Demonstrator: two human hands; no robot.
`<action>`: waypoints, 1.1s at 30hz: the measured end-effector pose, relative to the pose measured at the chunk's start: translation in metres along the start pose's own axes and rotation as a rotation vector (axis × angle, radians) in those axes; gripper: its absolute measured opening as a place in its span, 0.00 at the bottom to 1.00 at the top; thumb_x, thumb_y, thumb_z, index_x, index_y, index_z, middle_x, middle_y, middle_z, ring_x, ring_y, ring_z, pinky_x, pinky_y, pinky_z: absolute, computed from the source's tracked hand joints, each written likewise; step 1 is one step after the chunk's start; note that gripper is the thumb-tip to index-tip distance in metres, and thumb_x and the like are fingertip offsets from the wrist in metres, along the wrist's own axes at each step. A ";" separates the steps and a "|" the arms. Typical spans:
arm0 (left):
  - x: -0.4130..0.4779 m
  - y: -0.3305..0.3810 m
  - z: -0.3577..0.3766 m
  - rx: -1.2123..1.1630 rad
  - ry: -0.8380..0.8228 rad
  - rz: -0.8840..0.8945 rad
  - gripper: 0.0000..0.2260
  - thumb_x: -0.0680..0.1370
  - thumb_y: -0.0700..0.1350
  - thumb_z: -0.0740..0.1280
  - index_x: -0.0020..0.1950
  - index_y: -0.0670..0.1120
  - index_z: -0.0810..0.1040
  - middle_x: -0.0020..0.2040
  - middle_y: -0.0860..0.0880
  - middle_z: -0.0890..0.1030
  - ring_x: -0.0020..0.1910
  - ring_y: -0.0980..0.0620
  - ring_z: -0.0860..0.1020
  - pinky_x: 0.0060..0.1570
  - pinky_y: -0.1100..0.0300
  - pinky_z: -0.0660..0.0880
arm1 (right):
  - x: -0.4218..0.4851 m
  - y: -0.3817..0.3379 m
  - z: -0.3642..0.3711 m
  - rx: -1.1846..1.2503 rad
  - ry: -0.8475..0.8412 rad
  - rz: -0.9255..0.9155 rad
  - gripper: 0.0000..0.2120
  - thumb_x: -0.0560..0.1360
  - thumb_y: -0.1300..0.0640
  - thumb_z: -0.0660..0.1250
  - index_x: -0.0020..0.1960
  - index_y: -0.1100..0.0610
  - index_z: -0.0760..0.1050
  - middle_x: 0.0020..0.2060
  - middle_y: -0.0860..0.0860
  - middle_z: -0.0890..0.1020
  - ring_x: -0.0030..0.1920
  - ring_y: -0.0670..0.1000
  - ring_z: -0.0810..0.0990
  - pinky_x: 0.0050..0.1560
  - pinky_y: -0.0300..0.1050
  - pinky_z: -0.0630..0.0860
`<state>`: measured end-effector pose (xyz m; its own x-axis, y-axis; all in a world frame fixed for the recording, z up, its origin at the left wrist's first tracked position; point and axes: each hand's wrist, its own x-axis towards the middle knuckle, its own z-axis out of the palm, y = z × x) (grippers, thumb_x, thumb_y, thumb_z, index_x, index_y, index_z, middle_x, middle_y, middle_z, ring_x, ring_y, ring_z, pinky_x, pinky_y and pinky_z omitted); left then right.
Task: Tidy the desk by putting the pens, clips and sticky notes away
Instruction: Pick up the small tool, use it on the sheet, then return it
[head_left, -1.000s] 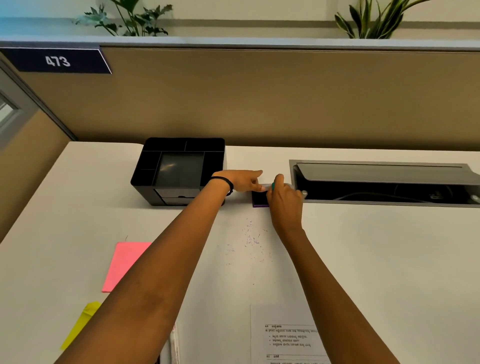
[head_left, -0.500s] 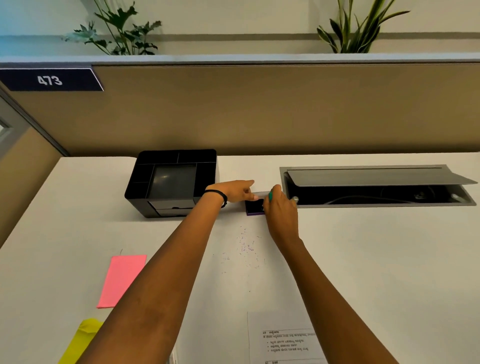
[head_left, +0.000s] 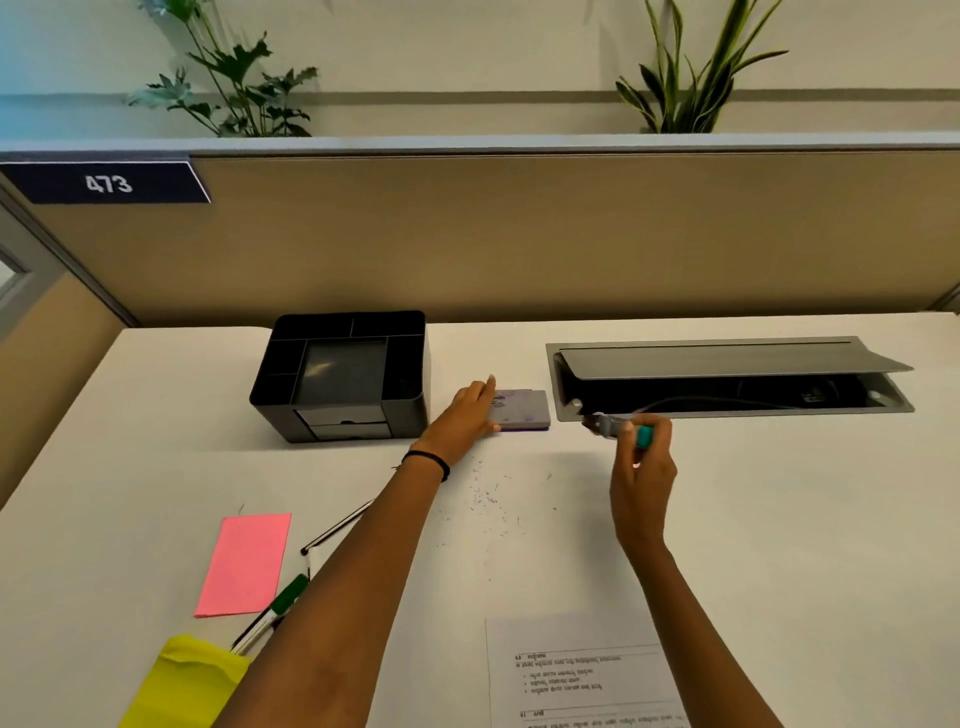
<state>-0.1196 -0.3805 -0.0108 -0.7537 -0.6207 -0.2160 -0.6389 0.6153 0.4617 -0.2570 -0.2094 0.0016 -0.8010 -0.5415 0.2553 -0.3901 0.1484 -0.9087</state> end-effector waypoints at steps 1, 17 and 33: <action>-0.003 0.000 0.004 -0.017 0.022 -0.006 0.32 0.80 0.45 0.61 0.75 0.39 0.46 0.72 0.39 0.60 0.70 0.44 0.60 0.69 0.56 0.59 | -0.001 0.000 -0.002 0.035 0.014 0.031 0.08 0.79 0.61 0.58 0.55 0.65 0.68 0.36 0.53 0.73 0.30 0.45 0.68 0.31 0.27 0.68; -0.096 0.021 0.054 -0.104 0.190 0.015 0.31 0.79 0.52 0.60 0.76 0.49 0.45 0.78 0.45 0.44 0.77 0.46 0.46 0.74 0.53 0.48 | -0.027 -0.033 -0.078 0.726 0.157 0.530 0.12 0.75 0.62 0.55 0.35 0.54 0.69 0.22 0.45 0.67 0.23 0.44 0.65 0.32 0.37 0.67; -0.255 0.070 0.106 -0.461 0.411 0.005 0.05 0.76 0.46 0.68 0.47 0.46 0.82 0.49 0.54 0.83 0.49 0.57 0.80 0.51 0.60 0.77 | -0.101 -0.061 -0.162 0.712 0.124 0.464 0.09 0.70 0.60 0.56 0.32 0.55 0.67 0.21 0.44 0.67 0.23 0.46 0.63 0.25 0.35 0.64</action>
<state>0.0113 -0.1277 -0.0152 -0.5773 -0.8111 0.0943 -0.4340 0.4026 0.8059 -0.2258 -0.0299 0.0851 -0.8692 -0.4536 -0.1967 0.3337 -0.2446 -0.9104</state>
